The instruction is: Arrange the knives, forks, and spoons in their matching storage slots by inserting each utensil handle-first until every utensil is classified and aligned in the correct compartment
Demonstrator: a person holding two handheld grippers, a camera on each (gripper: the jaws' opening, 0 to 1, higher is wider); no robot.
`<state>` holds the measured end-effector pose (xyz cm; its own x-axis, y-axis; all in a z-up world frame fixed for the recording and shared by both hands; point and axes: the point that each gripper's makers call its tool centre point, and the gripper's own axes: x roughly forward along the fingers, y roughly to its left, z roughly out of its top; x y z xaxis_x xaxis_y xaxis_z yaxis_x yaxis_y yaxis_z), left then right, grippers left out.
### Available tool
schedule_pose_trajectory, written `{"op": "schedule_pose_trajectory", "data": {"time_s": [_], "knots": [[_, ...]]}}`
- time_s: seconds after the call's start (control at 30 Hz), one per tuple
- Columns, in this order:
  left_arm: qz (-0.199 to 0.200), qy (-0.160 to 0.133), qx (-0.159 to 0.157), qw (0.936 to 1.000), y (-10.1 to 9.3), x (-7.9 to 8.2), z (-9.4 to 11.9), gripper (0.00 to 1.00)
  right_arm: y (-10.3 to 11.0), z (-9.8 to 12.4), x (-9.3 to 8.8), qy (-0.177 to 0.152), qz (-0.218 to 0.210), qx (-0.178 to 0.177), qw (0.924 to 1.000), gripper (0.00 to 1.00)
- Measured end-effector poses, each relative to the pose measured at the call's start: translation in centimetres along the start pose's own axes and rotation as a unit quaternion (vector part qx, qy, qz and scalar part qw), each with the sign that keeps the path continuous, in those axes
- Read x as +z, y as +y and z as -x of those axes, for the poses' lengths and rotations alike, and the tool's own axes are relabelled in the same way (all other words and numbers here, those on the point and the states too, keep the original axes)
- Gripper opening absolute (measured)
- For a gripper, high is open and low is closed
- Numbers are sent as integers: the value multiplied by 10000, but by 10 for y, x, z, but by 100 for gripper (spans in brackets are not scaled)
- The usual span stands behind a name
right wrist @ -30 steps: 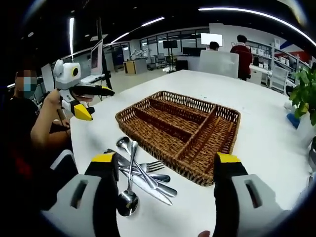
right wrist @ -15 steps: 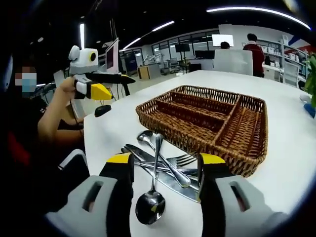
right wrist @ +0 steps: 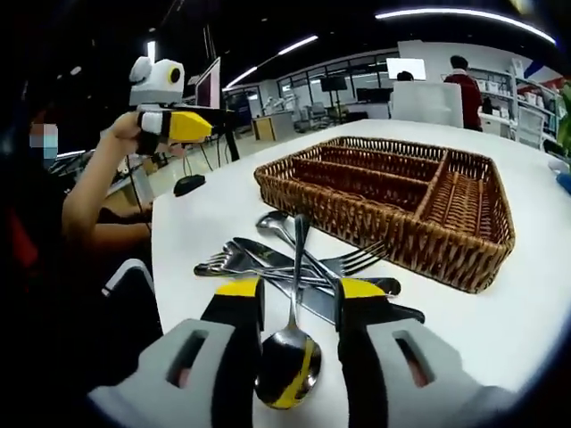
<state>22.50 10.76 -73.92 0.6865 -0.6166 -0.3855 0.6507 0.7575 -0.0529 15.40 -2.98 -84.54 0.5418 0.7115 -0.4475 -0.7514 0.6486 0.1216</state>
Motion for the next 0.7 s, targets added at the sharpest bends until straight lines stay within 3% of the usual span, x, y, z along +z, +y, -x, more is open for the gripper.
{"op": "schedule_pose_trajectory", "data": {"time_s": [0.5,0.7], "knots": [[-5,39,-4,10000,-2,-6,-2,96,1,-11,-13,10,249,-103,9996,16],[-3,100,3,9999,-2,-11,-2,95,5,-13,-15,-62,584,-58,9983,9]]}}
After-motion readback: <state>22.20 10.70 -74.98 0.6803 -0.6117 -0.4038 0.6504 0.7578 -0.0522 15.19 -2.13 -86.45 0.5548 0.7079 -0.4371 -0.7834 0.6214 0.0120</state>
